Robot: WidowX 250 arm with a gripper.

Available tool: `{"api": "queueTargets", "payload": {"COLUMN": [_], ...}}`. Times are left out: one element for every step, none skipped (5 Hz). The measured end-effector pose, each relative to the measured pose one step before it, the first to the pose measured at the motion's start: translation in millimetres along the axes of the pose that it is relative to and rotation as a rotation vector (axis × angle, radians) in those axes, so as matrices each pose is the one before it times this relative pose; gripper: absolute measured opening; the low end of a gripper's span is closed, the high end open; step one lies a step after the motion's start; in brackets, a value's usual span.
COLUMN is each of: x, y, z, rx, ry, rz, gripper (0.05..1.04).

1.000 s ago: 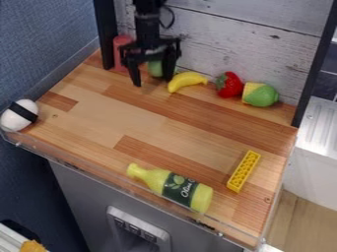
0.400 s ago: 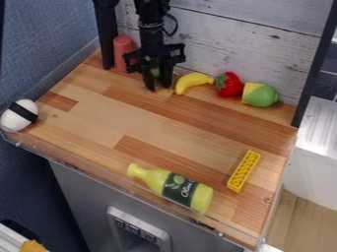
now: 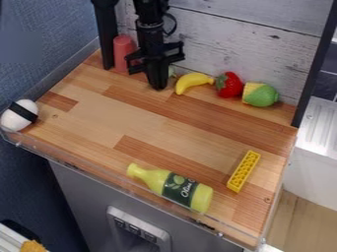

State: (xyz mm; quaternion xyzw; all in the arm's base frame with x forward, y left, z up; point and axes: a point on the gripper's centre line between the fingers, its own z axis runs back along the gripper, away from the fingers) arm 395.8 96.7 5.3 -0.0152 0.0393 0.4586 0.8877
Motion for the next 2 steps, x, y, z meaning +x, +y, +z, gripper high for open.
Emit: {"api": "queueTargets", "payload": {"x": [0.85, -0.03], "y": [2.14, 3.62], "z": [0.71, 1.64], "rx": [-0.0041, 0.0037], "ry": [0.0048, 0.0083], "rz": [0.0115, -0.044], "gripper": [0.053, 0.053]}}
